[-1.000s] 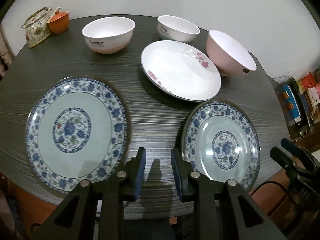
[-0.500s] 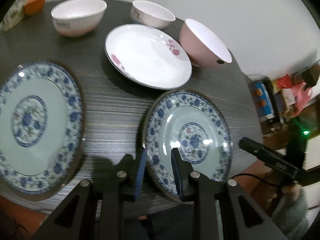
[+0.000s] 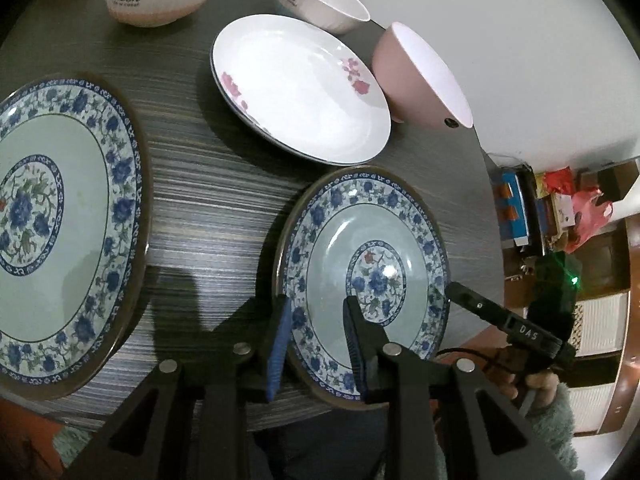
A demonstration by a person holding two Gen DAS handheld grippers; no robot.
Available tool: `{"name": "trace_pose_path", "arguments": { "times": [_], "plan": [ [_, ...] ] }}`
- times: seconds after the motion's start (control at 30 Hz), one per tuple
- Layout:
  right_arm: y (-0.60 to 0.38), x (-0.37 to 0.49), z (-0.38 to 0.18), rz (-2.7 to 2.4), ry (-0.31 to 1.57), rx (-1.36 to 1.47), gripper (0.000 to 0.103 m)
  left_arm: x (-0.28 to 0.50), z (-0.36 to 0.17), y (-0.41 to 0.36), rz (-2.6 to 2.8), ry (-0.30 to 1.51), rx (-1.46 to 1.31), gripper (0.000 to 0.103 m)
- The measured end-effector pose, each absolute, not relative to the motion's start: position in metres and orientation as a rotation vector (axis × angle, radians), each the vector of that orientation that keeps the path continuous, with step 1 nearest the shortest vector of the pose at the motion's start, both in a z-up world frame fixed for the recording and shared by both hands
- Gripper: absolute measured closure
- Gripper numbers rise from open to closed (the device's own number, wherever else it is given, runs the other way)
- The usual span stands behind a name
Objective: Organize plates and bowls
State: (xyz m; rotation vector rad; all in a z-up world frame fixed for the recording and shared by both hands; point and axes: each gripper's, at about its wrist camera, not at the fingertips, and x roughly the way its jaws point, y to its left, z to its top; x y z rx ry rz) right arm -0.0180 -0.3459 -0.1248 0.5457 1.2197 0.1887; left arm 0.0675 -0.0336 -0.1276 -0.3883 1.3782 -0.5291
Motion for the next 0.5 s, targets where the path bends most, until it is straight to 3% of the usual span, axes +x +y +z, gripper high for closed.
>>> {"name": "trace_pose_path", "arguments": {
  "times": [0.23, 0.5],
  "plan": [
    [-0.346, -0.015, -0.128, 0.216, 1.226, 0.574, 0.061, 0.072, -0.125, -0.023, -0.512, 1.379, -0.44, 0.061],
    [-0.347, -0.013, -0.129, 0.226, 1.227, 0.59, 0.061, 0.073, -0.133, -0.022, -0.486, 1.41, -0.421, 0.061]
  ]
}}
